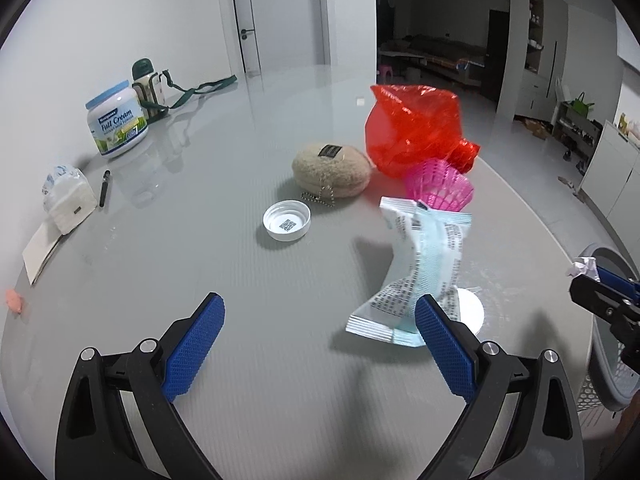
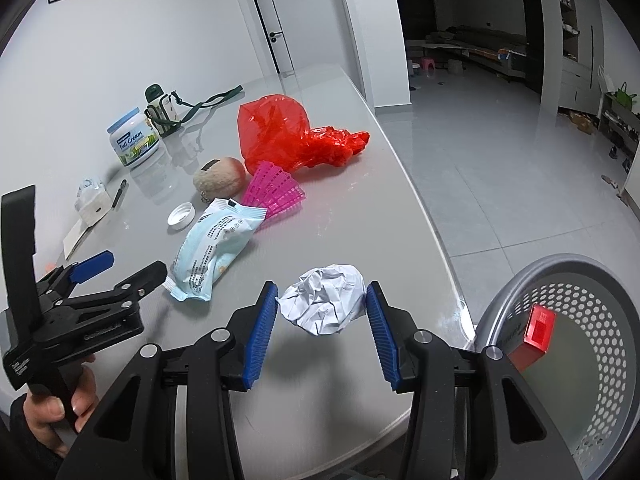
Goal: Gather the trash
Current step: 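Hold the foil ball in the right tool while the left tool grasps the blue-white wrapper packet, then carry the foil ball and wrapper packet over the basket and open both tools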
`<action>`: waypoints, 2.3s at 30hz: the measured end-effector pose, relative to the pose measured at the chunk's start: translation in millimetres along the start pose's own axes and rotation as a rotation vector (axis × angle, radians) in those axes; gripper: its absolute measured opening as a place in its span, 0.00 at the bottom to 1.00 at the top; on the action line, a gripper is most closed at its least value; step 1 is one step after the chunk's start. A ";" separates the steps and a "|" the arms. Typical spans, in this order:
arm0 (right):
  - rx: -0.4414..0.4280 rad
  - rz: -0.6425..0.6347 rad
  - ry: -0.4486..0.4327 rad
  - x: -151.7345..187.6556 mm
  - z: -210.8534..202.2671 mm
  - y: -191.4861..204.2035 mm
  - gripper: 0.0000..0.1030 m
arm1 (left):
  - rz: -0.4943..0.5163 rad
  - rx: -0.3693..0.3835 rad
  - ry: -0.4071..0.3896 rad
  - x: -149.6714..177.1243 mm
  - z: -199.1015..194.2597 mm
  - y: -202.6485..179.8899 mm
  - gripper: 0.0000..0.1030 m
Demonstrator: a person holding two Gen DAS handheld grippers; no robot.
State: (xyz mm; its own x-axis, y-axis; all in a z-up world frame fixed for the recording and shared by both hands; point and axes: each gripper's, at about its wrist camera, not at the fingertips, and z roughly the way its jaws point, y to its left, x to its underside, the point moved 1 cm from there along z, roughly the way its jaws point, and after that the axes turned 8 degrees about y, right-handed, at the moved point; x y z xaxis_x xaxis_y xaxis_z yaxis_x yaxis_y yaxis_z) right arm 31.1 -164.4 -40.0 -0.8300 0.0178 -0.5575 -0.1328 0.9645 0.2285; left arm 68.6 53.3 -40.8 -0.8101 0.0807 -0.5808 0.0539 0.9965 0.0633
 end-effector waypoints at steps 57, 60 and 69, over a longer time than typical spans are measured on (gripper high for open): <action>-0.002 0.132 -0.060 34.3 -38.2 -57.5 0.43 | 0.134 0.200 0.050 -2.6 -1.9 -88.6 0.40; 0.000 0.143 -0.067 37.6 -42.6 -62.6 0.43 | 0.147 0.208 0.044 -2.0 -6.0 -93.4 0.40; 0.010 0.176 -0.088 47.3 -53.8 -78.7 0.43 | 0.192 0.230 0.025 0.9 -20.4 -117.1 0.38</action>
State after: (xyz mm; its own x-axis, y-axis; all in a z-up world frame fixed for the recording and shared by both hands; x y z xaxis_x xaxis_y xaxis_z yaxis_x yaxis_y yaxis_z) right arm -26.8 -253.6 -41.5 -0.7896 0.2091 -0.5770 0.0165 0.9470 0.3207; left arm 49.7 -63.7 -32.2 -0.7861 0.2709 -0.5556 0.3364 0.9416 -0.0169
